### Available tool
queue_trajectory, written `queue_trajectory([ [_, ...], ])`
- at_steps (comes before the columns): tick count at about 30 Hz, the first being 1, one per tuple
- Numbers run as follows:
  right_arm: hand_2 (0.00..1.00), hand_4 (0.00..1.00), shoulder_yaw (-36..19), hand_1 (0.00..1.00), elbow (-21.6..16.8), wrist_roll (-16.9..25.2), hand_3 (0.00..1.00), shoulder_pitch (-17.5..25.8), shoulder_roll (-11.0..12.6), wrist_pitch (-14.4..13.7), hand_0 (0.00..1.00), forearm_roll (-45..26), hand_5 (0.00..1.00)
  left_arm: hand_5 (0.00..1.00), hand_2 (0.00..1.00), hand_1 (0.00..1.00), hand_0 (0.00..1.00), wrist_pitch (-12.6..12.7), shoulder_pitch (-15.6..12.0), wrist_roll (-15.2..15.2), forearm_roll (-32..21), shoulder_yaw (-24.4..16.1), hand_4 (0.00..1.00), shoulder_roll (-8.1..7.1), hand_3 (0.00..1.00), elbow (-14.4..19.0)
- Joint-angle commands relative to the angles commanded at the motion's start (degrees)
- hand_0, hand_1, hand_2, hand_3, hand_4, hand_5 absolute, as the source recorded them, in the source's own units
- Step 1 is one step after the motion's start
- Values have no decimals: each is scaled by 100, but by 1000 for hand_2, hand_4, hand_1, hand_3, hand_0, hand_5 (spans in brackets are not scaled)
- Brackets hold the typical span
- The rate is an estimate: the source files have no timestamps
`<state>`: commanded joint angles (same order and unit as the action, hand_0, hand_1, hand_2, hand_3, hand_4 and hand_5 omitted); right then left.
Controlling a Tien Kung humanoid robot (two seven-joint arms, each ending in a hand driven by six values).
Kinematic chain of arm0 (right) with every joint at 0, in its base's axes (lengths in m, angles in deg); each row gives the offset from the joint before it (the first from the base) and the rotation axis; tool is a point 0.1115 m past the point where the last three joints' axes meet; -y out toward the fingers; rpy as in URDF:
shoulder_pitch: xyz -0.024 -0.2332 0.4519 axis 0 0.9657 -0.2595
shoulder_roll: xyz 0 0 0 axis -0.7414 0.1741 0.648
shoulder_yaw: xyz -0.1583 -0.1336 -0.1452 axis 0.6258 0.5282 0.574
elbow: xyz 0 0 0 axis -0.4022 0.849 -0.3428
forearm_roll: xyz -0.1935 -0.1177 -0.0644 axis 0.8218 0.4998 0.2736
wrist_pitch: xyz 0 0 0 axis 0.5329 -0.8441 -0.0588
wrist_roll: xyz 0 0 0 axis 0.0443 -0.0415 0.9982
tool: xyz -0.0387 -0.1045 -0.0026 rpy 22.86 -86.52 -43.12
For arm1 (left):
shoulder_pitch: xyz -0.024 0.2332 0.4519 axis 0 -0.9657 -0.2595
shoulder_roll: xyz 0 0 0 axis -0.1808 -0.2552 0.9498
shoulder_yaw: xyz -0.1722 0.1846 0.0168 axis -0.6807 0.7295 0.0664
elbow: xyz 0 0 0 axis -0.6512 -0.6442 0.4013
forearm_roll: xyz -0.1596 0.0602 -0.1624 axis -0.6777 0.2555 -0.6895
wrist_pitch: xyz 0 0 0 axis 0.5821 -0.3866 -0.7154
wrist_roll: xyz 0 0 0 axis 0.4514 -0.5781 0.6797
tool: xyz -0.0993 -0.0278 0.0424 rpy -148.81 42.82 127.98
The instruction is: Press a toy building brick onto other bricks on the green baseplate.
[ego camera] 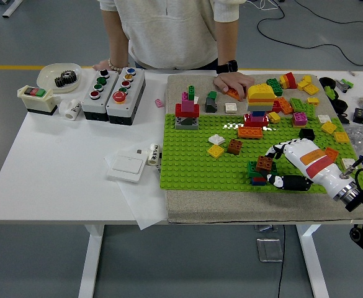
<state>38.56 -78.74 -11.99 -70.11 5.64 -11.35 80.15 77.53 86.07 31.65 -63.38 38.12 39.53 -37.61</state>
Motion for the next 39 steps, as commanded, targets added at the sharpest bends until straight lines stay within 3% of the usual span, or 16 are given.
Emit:
queue_trajectory([
  [13,585,740,-49,557,-13,-13,534,-4,11,9,533,61,547,837,756,601,489,-15,7,-3,16,0,826,-5,787,0],
  [14,638,759,-52,580,-12,-17,551,-6,13,8,547,65,550,837,756,601,489,-16,8,-3,18,0,826,-5,786,0],
  [20,665,766,-75,595,-14,-36,560,-10,16,23,570,108,554,837,756,602,489,-20,13,-9,30,-6,826,-7,787,-1],
  [39,683,789,-182,606,-21,-46,566,42,57,68,589,191,536,836,756,601,489,-14,-3,-31,80,-45,826,-2,787,-5],
])
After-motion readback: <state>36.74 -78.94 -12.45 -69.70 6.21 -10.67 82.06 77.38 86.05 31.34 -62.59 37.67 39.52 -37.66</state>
